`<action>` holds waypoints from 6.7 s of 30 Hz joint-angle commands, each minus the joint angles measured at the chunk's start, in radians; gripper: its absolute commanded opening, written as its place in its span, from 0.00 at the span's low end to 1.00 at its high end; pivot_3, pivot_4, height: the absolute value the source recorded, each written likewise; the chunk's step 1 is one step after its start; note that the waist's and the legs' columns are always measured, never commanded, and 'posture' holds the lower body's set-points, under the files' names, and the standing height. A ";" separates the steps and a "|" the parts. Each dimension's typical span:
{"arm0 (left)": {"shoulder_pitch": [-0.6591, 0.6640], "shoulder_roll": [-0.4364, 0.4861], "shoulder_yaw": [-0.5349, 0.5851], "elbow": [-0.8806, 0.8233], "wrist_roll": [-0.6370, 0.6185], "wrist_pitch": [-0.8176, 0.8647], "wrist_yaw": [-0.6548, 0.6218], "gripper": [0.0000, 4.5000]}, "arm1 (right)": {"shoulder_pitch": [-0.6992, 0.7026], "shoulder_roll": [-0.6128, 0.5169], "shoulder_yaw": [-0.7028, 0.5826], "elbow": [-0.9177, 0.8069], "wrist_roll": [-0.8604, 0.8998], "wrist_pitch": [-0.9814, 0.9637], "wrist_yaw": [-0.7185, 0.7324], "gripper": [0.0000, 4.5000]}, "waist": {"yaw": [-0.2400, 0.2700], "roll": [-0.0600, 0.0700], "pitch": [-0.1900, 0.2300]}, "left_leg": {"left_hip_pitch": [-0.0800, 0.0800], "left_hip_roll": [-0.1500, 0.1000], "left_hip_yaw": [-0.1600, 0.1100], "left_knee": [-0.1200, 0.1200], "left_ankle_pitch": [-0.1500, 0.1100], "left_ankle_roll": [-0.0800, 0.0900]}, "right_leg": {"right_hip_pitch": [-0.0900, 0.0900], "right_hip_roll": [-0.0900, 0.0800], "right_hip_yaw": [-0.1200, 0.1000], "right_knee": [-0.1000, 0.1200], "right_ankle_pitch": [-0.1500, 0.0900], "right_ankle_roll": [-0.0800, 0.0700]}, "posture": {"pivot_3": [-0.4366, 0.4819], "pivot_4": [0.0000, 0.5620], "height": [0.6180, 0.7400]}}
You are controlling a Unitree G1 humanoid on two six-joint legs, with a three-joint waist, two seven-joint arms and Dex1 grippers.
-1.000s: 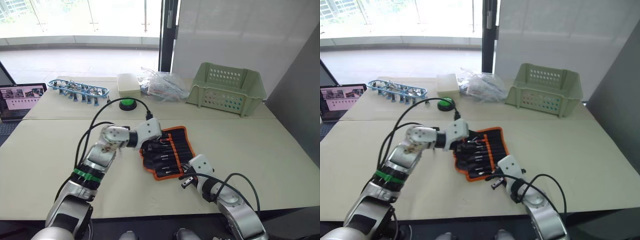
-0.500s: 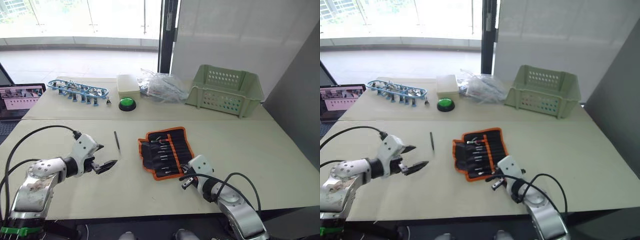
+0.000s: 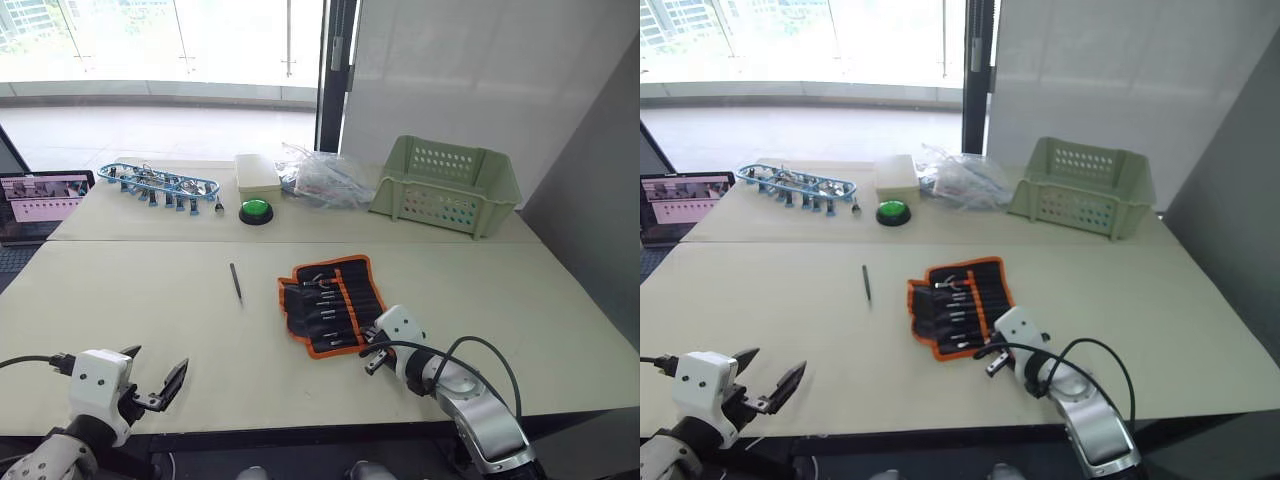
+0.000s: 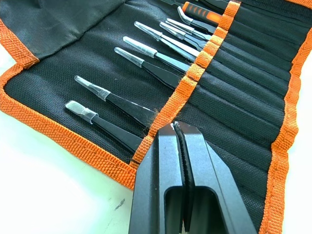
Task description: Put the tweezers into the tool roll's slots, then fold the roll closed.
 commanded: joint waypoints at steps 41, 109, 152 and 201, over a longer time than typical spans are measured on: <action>-0.707 -0.126 -0.381 0.539 0.226 0.207 0.553 1.00 | 0.016 -0.004 0.049 0.125 -0.016 0.044 0.023 0.00 | -0.016 -0.003 -0.003 | 0.001 -0.001 0.008 -0.002 0.005 0.008 | 0.005 0.010 0.001 0.001 0.007 0.010 | 0.48 0.27 0.87; -1.017 0.451 -0.910 0.410 0.183 0.113 -0.420 0.01 | 0.114 -0.001 0.043 0.027 -0.010 0.071 -0.029 0.00 | 0.005 0.004 0.004 | -0.014 -0.003 0.005 -0.005 0.003 0.007 | -0.007 0.011 0.000 -0.005 0.006 0.011 | 0.48 0.27 0.87; -1.190 0.242 -0.999 0.632 0.359 0.018 -0.508 0.01 | 0.171 0.020 0.038 -0.025 -0.003 0.099 -0.082 0.00 | 0.014 0.001 0.000 | -0.014 -0.004 0.004 -0.001 0.002 0.008 | -0.005 0.012 0.000 0.000 0.005 0.011 | 0.48 0.27 0.87; -0.887 0.377 -0.477 0.342 0.010 0.196 -0.502 1.00 | 0.136 0.029 0.040 -0.013 0.011 0.034 -0.051 0.00 | -0.017 0.015 -0.002 | -0.009 -0.004 -0.007 0.009 0.002 0.008 | 0.007 0.016 0.000 0.002 0.005 0.012 | 0.48 0.27 0.87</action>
